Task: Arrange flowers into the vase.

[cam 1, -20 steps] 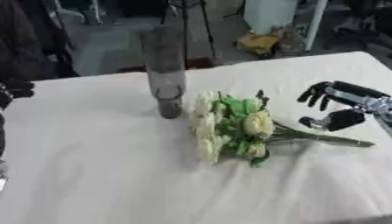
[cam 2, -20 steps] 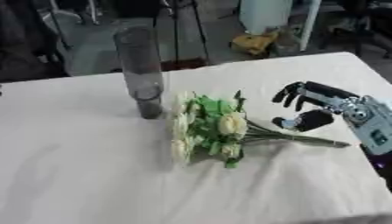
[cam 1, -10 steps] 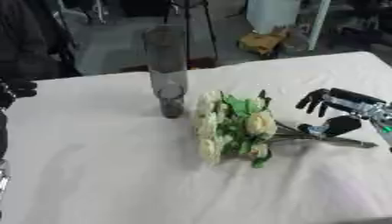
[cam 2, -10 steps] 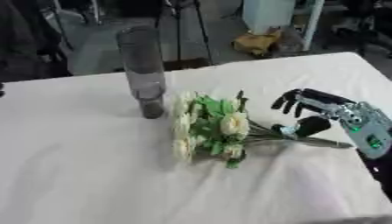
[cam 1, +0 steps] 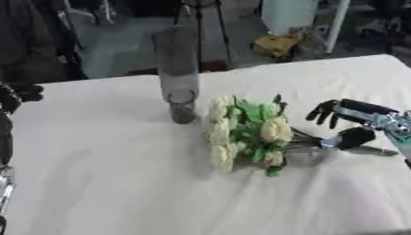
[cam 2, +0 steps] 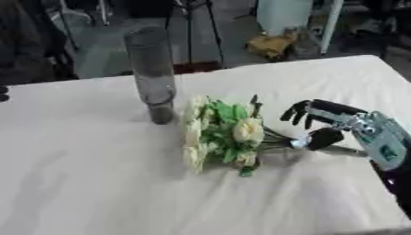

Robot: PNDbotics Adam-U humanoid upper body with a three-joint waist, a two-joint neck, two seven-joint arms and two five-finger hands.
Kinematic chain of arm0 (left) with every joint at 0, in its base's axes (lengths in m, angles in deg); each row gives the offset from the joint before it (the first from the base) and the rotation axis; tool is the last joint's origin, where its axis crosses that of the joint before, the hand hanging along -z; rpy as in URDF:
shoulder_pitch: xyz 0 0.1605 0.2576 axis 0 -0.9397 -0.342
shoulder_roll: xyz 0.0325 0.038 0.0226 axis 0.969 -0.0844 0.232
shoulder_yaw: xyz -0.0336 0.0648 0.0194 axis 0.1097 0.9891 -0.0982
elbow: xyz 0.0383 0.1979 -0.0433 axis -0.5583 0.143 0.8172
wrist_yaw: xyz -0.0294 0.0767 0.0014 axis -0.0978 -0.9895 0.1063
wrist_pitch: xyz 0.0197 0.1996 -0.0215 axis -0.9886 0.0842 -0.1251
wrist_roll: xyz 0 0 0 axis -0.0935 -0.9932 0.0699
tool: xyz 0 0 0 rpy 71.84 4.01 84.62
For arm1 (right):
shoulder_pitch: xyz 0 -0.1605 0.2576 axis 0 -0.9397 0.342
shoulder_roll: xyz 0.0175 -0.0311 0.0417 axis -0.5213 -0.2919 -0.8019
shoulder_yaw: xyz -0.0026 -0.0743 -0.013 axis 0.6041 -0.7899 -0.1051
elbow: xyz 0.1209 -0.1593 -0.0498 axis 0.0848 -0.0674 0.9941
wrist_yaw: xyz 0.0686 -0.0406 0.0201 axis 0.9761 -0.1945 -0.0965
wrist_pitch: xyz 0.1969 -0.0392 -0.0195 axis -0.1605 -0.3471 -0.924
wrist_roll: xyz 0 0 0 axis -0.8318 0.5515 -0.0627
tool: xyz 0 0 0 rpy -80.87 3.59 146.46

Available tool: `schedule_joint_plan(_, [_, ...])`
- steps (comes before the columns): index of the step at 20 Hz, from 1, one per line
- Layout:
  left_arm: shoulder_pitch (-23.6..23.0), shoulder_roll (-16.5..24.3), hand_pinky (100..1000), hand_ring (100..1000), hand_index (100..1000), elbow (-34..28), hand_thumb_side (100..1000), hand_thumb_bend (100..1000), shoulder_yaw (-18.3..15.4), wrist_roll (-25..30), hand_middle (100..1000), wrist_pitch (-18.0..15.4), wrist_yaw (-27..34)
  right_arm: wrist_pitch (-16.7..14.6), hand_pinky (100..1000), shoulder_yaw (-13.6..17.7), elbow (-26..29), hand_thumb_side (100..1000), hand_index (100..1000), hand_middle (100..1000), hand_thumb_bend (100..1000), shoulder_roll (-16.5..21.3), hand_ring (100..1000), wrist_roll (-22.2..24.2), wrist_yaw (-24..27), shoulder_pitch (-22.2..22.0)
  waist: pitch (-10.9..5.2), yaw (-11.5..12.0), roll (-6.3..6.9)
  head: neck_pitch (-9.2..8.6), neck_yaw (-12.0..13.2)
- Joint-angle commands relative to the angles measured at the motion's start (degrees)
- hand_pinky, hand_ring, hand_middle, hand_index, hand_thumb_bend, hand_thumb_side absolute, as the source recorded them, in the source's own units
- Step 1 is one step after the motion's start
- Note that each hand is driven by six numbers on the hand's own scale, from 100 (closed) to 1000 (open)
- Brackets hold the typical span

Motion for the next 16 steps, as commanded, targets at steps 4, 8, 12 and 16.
schedule_joint_plan(4, [1.06, 0.75, 635, 616, 727, -0.6, 935, 466, 0.01, 0.45, 614, -0.11, 0.32, -0.24, 595, 0.08, -0.16, 457, 830, 765, 397, 0.18, 738, 1.14, -0.55, 1.11, 0.29, 0.08, 0.68, -0.08, -0.13])
schedule_joint_plan(8, [1.04, 0.65, 635, 616, 727, -0.57, 936, 463, 0.09, 0.54, 615, -0.09, 0.4, -0.28, 603, 0.22, -1.16, 457, 839, 779, 406, -0.38, 753, 1.19, -1.09, 1.6, 0.29, 0.31, 0.83, -0.07, -0.35])
schedule_joint_plan(12, [1.0, 0.58, 635, 616, 728, -0.53, 937, 461, 0.12, 0.59, 615, -0.07, 0.47, -0.36, 619, 0.31, -2.32, 456, 850, 797, 418, -0.67, 778, 1.4, -1.88, 2.07, 0.26, 0.54, 0.95, -0.05, -0.56])
schedule_joint_plan(16, [0.97, 0.51, 635, 615, 728, -0.5, 938, 459, 0.16, 0.63, 616, -0.07, 0.54, -0.47, 618, 0.54, -3.35, 455, 849, 796, 419, -0.88, 776, 1.21, -2.85, 2.53, 0.26, 0.66, 0.97, -0.02, -0.7])
